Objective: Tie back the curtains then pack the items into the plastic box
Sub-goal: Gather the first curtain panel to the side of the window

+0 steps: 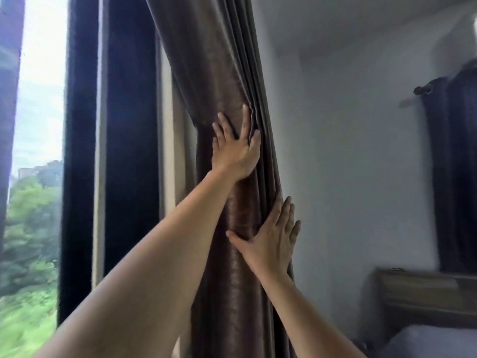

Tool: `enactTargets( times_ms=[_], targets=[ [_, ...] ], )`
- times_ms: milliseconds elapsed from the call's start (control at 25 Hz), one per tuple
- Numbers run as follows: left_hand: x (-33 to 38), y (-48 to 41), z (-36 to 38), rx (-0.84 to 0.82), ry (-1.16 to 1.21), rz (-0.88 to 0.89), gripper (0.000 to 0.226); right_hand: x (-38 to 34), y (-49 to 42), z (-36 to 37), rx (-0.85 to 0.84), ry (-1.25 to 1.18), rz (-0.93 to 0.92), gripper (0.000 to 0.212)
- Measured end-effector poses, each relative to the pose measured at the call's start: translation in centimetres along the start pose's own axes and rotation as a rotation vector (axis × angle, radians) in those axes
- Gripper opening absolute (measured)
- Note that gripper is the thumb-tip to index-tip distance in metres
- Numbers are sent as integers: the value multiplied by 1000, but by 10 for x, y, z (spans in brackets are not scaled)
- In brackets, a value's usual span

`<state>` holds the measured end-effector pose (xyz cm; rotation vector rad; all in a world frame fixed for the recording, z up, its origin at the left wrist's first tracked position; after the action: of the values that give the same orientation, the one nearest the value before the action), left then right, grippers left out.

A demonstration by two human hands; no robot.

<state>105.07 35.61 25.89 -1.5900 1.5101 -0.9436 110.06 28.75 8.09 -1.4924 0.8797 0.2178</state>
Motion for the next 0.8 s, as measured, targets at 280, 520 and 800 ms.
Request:
enactTargets(
  times_ms=[280,520,800],
  targets=[
    [-16,-46,84,-16,-47,8,60,58,-64,55,-94,-73,41,139],
    [-30,-68,113,55,-116,-54,60,77,-102,89,-246,-138,-62,131],
    [-32,-14,75,205,-233,-91,58,59,-63,79,-719,-642,-271,121]
  ],
)
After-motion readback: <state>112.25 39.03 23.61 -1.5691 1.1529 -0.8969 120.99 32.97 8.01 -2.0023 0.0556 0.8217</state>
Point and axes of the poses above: each hand's wrist, its own y-axis away from the middle knuckle, its own z-axis out of the palm, x = y × z, the point moved 10 cm from there along -y, towards the middle knuckle, and after that the axes turned 8 degrees about z, right-handed, at the moved point
